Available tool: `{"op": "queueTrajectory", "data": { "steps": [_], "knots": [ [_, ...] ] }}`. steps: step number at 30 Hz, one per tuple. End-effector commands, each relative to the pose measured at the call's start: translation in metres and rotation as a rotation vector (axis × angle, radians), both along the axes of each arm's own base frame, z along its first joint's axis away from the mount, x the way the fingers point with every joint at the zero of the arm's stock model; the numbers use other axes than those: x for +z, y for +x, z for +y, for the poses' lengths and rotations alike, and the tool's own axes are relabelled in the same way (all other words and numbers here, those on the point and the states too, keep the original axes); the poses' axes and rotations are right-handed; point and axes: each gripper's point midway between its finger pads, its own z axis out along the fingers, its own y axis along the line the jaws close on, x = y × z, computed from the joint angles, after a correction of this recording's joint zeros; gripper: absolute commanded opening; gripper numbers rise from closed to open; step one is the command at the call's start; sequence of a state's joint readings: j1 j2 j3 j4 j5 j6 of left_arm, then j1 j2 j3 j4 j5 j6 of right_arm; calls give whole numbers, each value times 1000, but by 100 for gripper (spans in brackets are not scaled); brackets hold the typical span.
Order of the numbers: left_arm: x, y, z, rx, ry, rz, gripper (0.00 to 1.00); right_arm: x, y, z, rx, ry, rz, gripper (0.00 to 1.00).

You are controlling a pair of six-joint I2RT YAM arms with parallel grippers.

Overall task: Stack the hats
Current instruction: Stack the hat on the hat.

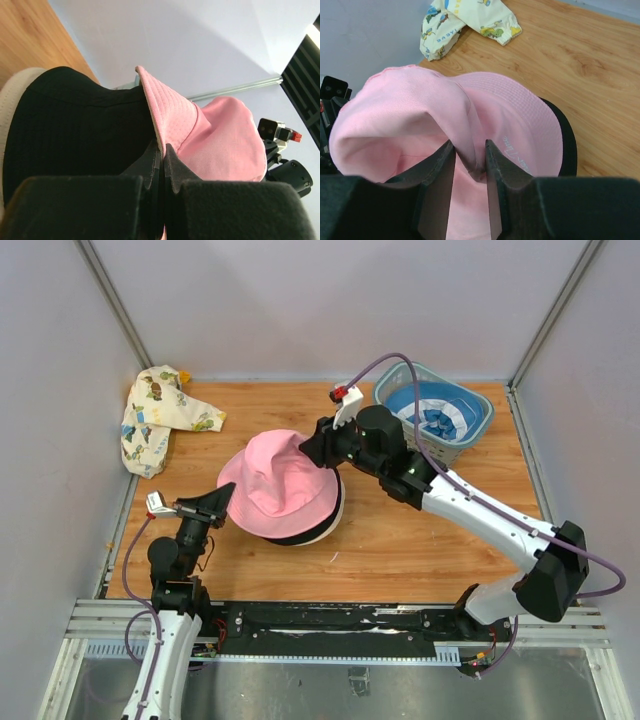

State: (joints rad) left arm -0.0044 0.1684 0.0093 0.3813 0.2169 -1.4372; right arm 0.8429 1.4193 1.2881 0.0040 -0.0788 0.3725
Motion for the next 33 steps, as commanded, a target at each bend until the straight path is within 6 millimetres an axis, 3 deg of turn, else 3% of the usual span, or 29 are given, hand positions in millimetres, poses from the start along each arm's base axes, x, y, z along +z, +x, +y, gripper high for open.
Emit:
{"op": "queueTrajectory", "data": {
  "steps": [1,6,10,14,18,26,33],
  "knots": [
    [-42,8,8,54,33,99,0,-2,-2,-6,-9,29,7,36],
    [-50,9,5,43,76,118,0,3,-4,-20,-47,88,1,54],
    [-56,9,2,24,93,125,0,9,-9,-41,-95,160,-3,64],
    [-60,10,1,19,112,131,0,6,-13,-68,-163,253,24,69],
    [-63,10,0,15,124,135,0,-14,-17,-89,-206,355,78,71],
    [-63,10,-2,7,154,136,1,-60,-21,-93,-201,446,205,71],
    [-65,10,-4,-10,167,138,1,-69,-21,-84,-134,582,280,72]
  ]
}}
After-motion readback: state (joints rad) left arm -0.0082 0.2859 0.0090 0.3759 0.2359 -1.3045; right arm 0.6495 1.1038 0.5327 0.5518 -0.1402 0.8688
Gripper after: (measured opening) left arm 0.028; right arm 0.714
